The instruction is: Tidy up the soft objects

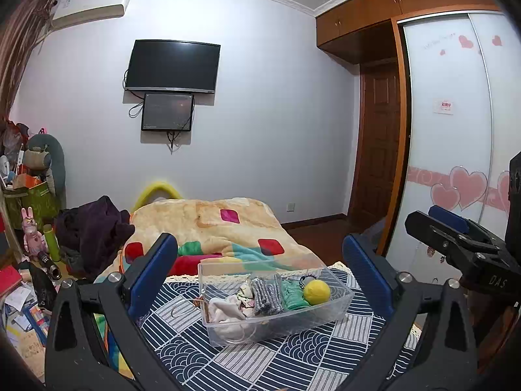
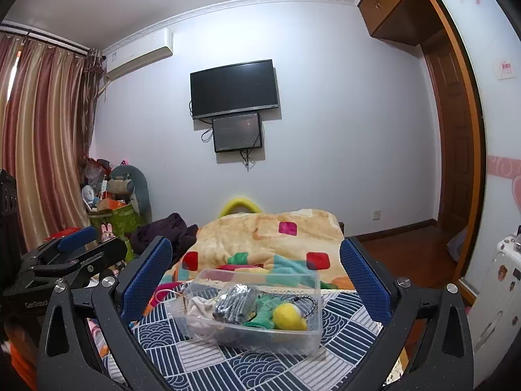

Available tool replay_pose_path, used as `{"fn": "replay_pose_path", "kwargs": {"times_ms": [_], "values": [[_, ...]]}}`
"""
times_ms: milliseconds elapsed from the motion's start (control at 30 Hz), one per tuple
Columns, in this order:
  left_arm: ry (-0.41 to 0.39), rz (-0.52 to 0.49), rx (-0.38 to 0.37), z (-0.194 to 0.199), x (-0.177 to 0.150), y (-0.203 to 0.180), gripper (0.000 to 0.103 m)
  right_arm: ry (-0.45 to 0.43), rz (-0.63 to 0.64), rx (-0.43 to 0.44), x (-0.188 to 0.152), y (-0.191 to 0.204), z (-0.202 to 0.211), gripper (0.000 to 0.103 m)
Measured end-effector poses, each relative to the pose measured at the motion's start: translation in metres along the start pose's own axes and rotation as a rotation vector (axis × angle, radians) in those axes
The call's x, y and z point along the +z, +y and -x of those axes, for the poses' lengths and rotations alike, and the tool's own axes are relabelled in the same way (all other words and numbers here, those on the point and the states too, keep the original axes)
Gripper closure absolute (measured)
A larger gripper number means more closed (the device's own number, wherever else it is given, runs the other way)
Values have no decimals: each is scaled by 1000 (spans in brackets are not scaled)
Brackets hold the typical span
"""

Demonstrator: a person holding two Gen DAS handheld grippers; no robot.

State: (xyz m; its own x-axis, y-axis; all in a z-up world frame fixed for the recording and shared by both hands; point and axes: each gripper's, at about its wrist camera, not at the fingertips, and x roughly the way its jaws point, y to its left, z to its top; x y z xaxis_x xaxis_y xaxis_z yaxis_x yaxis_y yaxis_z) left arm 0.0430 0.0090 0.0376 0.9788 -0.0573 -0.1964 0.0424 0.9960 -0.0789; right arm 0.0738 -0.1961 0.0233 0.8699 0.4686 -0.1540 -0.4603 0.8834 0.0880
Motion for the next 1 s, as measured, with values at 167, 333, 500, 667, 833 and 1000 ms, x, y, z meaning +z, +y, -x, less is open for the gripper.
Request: {"fn": "replay_pose_path", "kwargs": {"times_ms": [167, 333, 500, 667, 833, 1000], "values": [[0, 1, 1, 0, 0, -1, 0, -1, -1, -1, 0, 0, 0, 0], [-1, 1, 2, -1, 0, 0, 0, -1, -1, 0, 0, 0, 0, 0], [-1, -1, 2, -1, 0, -1, 0, 0, 1, -1, 1, 0, 0, 0], [0, -2, 1, -1, 0, -1, 0, 1, -2, 1, 1, 0, 0, 0], [2, -2, -5, -2, 1, 0, 0, 1, -1, -2, 0, 1, 1, 0], [4, -3, -15, -2, 0, 1, 0, 2, -1, -2, 0, 1, 2, 0]]}}
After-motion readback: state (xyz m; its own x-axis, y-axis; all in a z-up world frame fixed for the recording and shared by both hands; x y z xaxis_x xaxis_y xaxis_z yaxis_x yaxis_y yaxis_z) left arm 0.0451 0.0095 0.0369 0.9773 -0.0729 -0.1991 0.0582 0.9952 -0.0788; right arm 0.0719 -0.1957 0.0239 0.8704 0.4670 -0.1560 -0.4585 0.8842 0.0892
